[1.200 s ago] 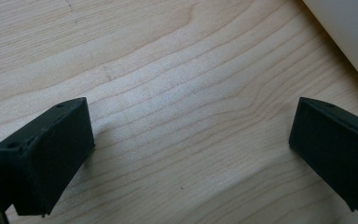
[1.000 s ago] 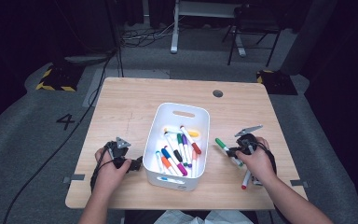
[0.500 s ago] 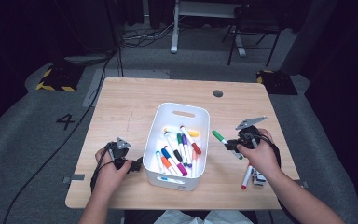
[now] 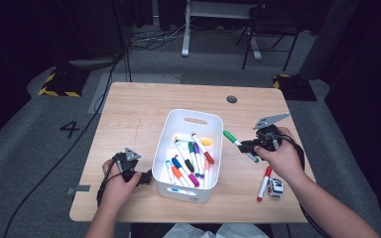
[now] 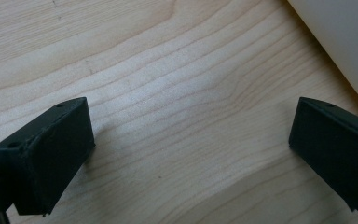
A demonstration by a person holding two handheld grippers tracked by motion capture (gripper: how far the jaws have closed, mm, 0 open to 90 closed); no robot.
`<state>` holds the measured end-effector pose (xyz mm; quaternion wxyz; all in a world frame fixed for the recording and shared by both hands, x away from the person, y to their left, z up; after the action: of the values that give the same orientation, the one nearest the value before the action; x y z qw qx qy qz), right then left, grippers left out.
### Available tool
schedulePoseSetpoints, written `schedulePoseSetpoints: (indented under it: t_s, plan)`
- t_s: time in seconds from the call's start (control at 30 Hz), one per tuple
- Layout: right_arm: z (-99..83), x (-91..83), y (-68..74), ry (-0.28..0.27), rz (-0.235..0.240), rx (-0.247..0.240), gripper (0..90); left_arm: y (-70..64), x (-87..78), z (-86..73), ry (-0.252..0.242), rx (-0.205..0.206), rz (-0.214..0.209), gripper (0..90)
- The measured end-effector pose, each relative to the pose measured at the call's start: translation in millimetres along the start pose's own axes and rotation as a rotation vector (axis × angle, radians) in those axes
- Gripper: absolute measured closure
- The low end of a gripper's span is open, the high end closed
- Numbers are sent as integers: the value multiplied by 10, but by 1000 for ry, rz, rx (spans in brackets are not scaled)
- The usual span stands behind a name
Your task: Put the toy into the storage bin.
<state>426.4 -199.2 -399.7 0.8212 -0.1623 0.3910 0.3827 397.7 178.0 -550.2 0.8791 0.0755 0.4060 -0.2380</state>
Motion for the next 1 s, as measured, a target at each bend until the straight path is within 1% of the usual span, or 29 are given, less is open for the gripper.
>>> schedulePoseSetpoints:
  t_s: [0.03,0.1,0.13,0.17,0.2,0.23,0.27,0.3,0.33,0.37,0.4,0.5,0.6,0.67,0.73,0.77,0.8,0.83,0.87,0.93,1.0]
  plan:
    - [30,-18,8,-8,4,-13,766,-4,-3,-4,2,1,1,3]
    - [57,-39,29,-11,8,-6,766,-12,-4,-7,-1,-3,1,6]
    - [115,-72,56,-19,19,-22,766,-29,-6,-13,-2,-7,-2,6]
    - [115,-72,56,-19,19,-22,766,-29,-6,-13,-2,-7,-2,6]
    - [184,-114,85,-25,20,-36,766,-31,-7,-14,-4,-3,-4,6]
    - [203,-132,99,-19,20,-29,766,-28,-11,-16,-2,1,-1,5]
    - [234,-144,106,-25,25,-40,766,-30,-12,-17,0,-1,-1,5]
    - [234,-144,106,-25,25,-40,766,-30,-12,-17,0,-1,-1,5]
    - [292,-170,130,-26,25,-41,765,-31,-10,-16,-2,-1,-4,5]
    - [292,-170,130,-26,25,-41,765,-31,-10,-16,-2,-1,-4,5]
    - [338,-176,146,-34,29,-50,766,-37,-8,-18,1,-4,-12,4]
    - [383,-176,165,-39,34,-53,765,-37,-8,-18,0,-4,-12,2]
    - [468,-148,208,-41,42,-65,766,-36,-4,-12,2,-2,-12,1]
    - [488,-137,228,-40,46,-61,765,-37,-2,-11,2,-2,-13,1]
    - [553,-80,282,-48,63,-72,765,-33,-1,-8,0,1,-10,1]
    - [553,-80,282,-48,63,-72,765,-33,-1,-8,0,1,-10,1]
    - [590,-39,327,-46,73,-73,765,-32,-2,-8,0,1,-10,1]
    - [590,-39,327,-46,73,-73,765,-32,-2,-8,0,1,-10,1]
    - [637,11,371,-49,78,-85,765,-30,-2,-7,1,4,-8,1]
    - [651,25,389,-47,80,-84,766,-28,1,-5,-2,5,-5,1]
    - [695,64,424,-53,87,-100,765,-28,0,-5,-2,5,-4,1]
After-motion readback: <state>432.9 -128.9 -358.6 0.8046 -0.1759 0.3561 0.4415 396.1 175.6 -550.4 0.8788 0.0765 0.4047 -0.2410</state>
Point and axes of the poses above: each handheld gripper's, and its own axes: x roughly forward along the jaws, z roughly out of its top, y roughly to its left, the point moved 6 cm from there along x, roughly forward along the jaws, and after that the axes turned 3 degrees about -z, right-handed, at the moved point
